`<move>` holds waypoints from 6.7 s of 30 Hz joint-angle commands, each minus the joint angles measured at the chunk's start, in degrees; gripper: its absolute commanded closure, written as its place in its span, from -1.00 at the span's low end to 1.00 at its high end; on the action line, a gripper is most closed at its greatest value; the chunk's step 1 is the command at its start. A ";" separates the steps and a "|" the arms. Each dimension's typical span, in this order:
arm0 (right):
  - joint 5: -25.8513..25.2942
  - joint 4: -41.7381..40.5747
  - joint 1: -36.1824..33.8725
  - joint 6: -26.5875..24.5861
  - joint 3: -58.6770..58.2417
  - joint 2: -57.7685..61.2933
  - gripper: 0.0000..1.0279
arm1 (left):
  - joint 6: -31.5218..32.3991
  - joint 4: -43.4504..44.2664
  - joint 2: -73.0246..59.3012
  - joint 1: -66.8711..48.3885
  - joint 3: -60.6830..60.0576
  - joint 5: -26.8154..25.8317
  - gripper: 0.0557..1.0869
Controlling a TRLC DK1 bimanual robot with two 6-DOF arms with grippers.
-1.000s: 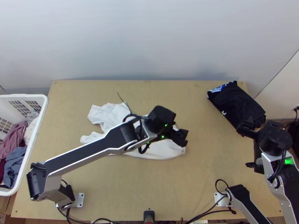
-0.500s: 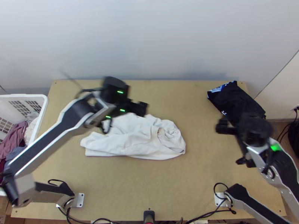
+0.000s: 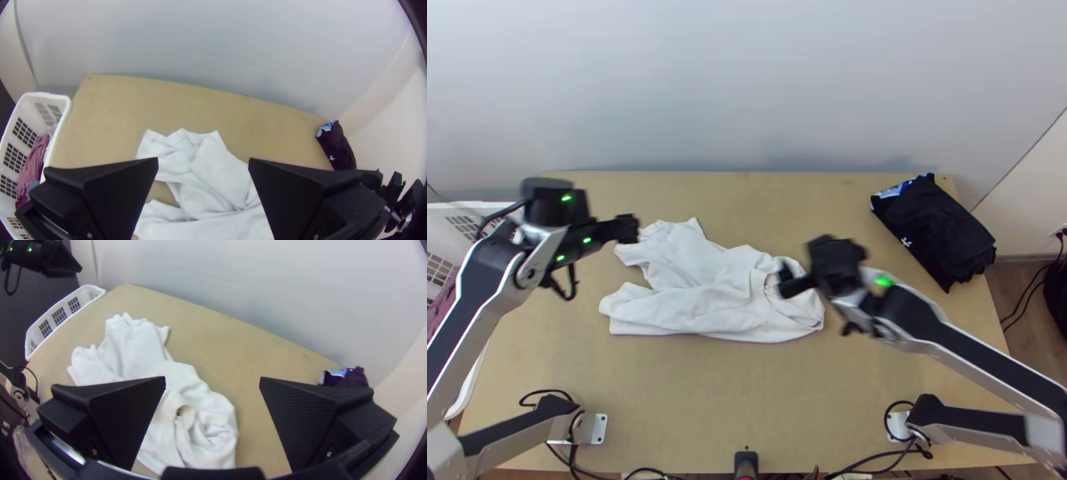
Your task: Fold the t-shirt
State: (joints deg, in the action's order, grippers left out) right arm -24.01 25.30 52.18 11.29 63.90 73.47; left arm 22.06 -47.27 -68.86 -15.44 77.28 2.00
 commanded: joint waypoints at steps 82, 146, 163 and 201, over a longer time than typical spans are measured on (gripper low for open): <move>18.12 17.33 -22.39 2.25 -18.55 -12.65 0.95 | 2.37 6.75 -41.79 -12.51 17.56 -1.91 -0.82; 22.16 15.39 -10.00 11.21 -20.74 -9.05 -0.71 | 7.12 3.06 -34.24 -9.52 17.56 3.45 0.92; 20.49 6.87 -10.26 12.18 -19.16 1.23 0.47 | 7.03 2.53 -32.83 -8.99 17.30 3.71 0.92; 4.85 9.77 -41.29 -5.93 33.48 -10.37 0.95 | -1.67 -2.30 -16.48 11.49 51.84 10.13 0.92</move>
State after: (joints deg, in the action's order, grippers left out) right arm -14.48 37.28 11.62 9.63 91.83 65.95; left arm 22.79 -49.25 -89.62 -6.42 124.18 11.84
